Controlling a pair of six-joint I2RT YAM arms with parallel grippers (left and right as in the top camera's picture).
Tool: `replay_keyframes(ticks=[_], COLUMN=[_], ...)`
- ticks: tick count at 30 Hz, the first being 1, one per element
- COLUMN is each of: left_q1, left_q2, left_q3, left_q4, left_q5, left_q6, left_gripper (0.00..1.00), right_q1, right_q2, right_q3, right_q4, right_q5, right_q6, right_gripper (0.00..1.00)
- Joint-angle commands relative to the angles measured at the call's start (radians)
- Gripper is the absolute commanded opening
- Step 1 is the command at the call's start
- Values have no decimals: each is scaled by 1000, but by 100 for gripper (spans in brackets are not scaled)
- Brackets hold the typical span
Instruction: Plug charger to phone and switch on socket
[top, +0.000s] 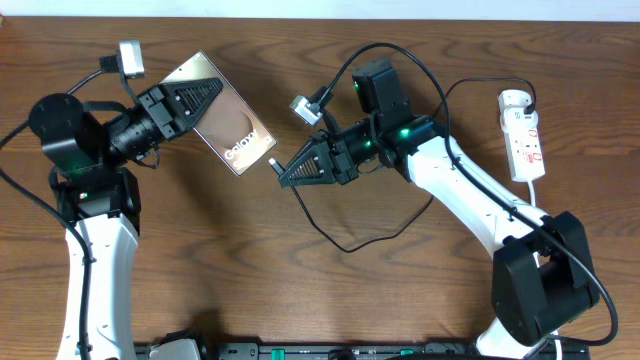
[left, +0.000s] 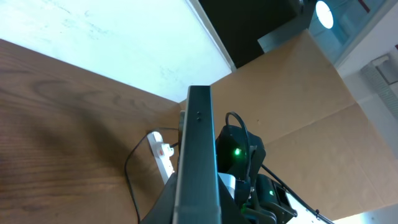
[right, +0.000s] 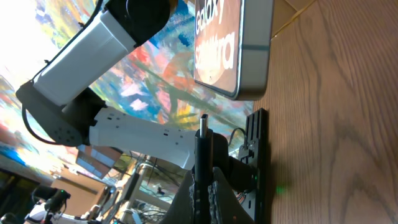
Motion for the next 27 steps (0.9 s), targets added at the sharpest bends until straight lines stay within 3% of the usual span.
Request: replay_keyframes(ticks=[1, 27], left_q1=[0, 0], left_q2=[-6, -6], left_q3=[-2, -2], left_q4=[13, 13], left_q5=[32, 9], left_q6=[16, -85], left_gripper=[7, 7], right_q1=[9, 9], right_q2=[-12, -12], right_q3=[5, 5], right_q4=[9, 58], right_q5=[-24, -24], right_q6=[5, 42], right_gripper=[1, 1])
